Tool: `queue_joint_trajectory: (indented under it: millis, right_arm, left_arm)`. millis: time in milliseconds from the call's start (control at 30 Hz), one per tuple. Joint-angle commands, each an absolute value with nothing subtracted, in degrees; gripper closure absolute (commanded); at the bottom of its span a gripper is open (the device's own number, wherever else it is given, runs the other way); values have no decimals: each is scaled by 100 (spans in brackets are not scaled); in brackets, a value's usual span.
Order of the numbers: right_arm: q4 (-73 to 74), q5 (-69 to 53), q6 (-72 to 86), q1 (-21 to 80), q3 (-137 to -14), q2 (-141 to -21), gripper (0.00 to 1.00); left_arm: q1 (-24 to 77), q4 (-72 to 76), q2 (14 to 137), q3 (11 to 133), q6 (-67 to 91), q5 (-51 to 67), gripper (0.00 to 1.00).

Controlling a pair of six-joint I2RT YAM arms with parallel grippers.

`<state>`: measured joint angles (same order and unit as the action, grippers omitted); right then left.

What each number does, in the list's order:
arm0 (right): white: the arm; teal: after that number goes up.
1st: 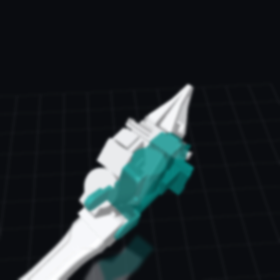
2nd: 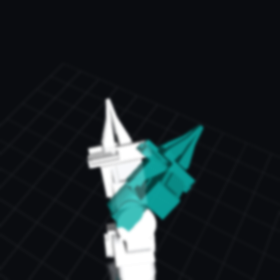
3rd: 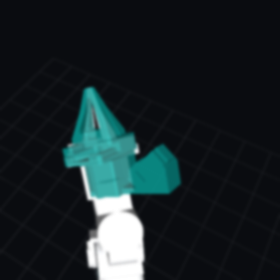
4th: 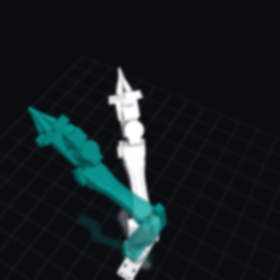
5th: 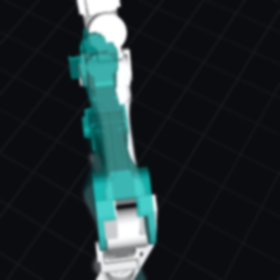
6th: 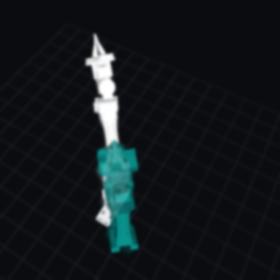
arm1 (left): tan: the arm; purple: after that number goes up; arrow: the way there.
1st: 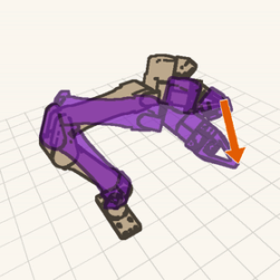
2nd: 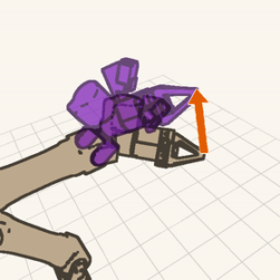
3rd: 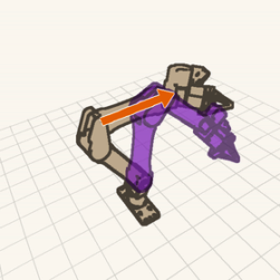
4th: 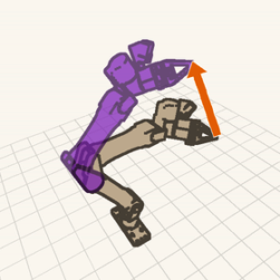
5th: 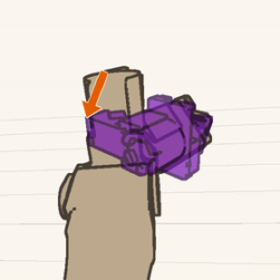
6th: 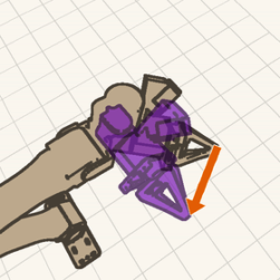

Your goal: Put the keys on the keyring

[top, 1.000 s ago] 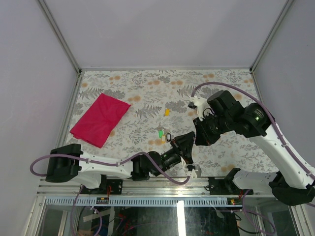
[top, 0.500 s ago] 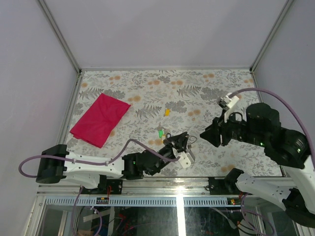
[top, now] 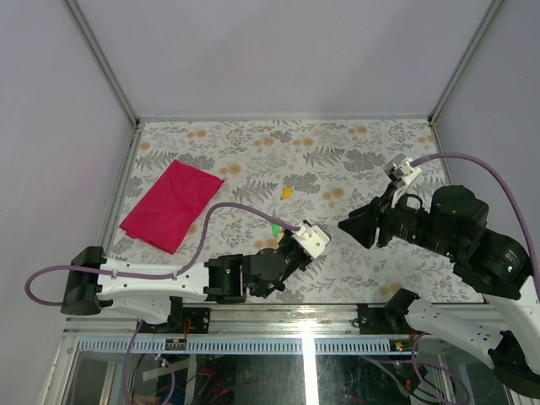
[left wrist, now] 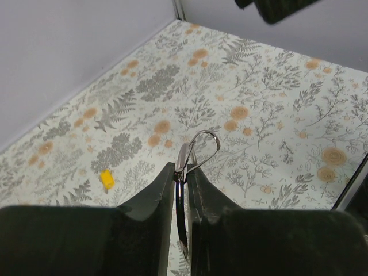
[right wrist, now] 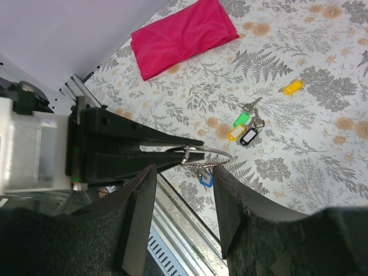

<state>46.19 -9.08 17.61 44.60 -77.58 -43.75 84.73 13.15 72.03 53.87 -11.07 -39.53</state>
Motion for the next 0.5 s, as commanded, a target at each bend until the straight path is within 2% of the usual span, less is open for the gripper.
queue_joint_trajectory:
  millis: [0,467]
  right_arm:
    - [4326,-858,2126,4473,-7787,-4551,50]
    - [4564,-889,2355,4473,-7393,-4898,51]
  left_arm:
    - [8508,1307,7289,5559,-472,-4320,100]
    - [8502,1448,7418,5659,-478,-4326,100]
